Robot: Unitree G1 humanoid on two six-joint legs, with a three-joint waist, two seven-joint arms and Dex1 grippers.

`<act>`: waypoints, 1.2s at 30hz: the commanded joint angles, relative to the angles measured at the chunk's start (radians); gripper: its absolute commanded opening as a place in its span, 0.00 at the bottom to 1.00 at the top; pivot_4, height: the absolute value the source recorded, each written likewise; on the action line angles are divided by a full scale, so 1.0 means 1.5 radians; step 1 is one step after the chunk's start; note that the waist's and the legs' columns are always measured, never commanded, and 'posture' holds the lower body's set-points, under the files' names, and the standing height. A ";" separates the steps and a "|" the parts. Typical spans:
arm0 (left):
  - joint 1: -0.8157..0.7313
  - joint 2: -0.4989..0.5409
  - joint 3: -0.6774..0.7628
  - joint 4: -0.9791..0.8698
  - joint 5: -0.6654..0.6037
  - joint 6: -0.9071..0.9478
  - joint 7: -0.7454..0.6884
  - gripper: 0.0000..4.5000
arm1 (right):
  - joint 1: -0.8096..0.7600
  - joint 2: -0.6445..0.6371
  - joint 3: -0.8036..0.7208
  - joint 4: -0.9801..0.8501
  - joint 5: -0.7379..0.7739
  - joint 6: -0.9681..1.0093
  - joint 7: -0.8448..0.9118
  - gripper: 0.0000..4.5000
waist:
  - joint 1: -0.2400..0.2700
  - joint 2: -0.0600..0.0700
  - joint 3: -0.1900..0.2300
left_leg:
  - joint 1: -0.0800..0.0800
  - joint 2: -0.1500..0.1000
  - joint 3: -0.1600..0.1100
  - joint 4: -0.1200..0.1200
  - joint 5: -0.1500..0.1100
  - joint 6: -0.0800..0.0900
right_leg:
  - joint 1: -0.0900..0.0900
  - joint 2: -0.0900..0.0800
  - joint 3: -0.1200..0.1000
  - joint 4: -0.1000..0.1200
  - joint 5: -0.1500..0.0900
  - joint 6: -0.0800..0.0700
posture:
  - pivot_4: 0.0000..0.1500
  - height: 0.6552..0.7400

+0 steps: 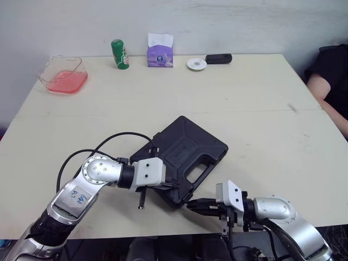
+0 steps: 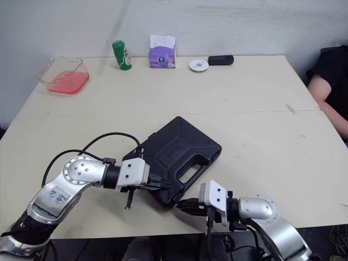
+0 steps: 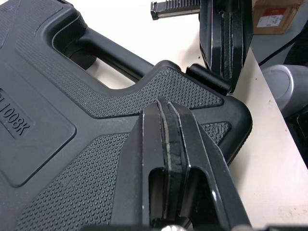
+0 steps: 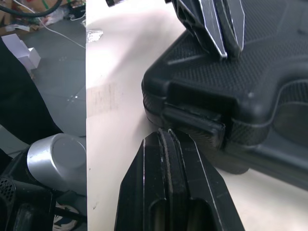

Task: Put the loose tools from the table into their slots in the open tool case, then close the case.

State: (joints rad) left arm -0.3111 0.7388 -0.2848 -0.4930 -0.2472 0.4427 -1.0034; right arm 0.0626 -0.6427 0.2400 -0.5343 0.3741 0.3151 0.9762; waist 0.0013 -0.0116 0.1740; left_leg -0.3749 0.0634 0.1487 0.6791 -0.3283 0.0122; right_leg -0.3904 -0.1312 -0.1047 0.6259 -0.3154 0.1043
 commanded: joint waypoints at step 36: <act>0.172 0.020 0.230 0.074 -0.101 -0.138 0.031 0.01 | -0.066 -0.093 -0.175 0.012 0.102 0.042 0.099 0.00 | -0.003 0.001 -0.006 | 0.003 0.003 -0.001 -0.011 0.003 -0.003 | -0.003 0.001 0.000 0.000 -0.001 -0.008 | 1.00 1.00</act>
State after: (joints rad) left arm -0.0633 0.7441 -0.0161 -0.3977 -0.3919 0.2518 -0.9652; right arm -0.0303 -0.7636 0.0441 -0.5007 0.4891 0.4093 1.0888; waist -0.0034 -0.0095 0.1655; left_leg -0.3703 0.0677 0.1468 0.6625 -0.3240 0.0077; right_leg -0.3954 -0.1299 -0.1054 0.6262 -0.3174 0.0924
